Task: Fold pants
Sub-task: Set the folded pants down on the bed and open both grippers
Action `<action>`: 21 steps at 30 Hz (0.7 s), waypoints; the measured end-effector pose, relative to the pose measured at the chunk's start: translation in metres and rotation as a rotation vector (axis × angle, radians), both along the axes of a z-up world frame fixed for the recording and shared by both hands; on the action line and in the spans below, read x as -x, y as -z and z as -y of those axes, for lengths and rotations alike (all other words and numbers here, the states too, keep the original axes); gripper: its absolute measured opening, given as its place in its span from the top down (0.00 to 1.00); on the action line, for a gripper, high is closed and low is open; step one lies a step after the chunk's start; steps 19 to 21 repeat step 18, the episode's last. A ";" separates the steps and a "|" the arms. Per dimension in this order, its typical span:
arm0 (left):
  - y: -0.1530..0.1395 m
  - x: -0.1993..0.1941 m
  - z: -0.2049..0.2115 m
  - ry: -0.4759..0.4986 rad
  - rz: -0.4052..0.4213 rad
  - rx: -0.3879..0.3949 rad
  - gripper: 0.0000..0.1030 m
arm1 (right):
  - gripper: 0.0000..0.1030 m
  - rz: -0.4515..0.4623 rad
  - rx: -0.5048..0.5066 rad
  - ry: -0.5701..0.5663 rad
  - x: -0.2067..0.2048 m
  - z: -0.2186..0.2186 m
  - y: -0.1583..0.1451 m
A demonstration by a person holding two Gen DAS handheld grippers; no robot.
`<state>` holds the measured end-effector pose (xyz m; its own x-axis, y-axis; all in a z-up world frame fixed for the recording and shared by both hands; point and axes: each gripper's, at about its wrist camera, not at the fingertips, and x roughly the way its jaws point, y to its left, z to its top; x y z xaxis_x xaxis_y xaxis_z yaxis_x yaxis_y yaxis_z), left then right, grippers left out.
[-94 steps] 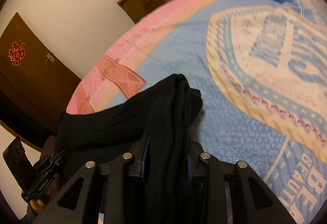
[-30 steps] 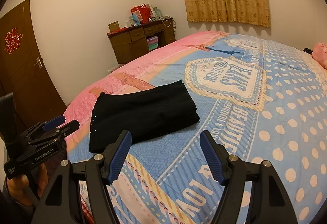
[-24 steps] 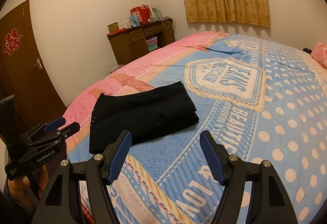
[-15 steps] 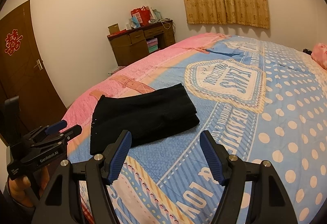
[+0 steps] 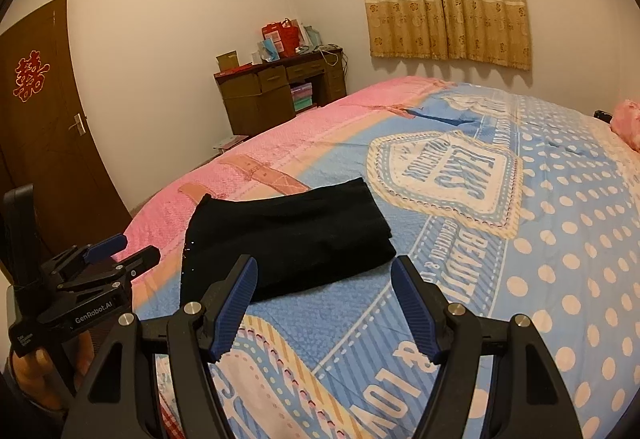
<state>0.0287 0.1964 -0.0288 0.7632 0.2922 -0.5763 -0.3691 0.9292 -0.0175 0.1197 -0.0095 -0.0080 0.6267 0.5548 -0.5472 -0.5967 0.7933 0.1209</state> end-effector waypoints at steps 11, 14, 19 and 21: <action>-0.004 0.004 0.003 -0.014 0.020 -0.039 0.22 | 0.31 0.022 -0.001 -0.003 0.003 -0.004 -0.002; -0.006 0.005 0.006 -0.008 0.028 -0.052 0.22 | 0.31 0.023 0.000 -0.003 0.004 -0.003 -0.002; -0.007 0.006 0.007 -0.009 0.036 -0.059 0.22 | 0.31 0.026 -0.003 -0.003 0.005 -0.003 -0.002; -0.007 0.006 0.007 -0.009 0.036 -0.059 0.22 | 0.31 0.026 -0.003 -0.003 0.005 -0.003 -0.002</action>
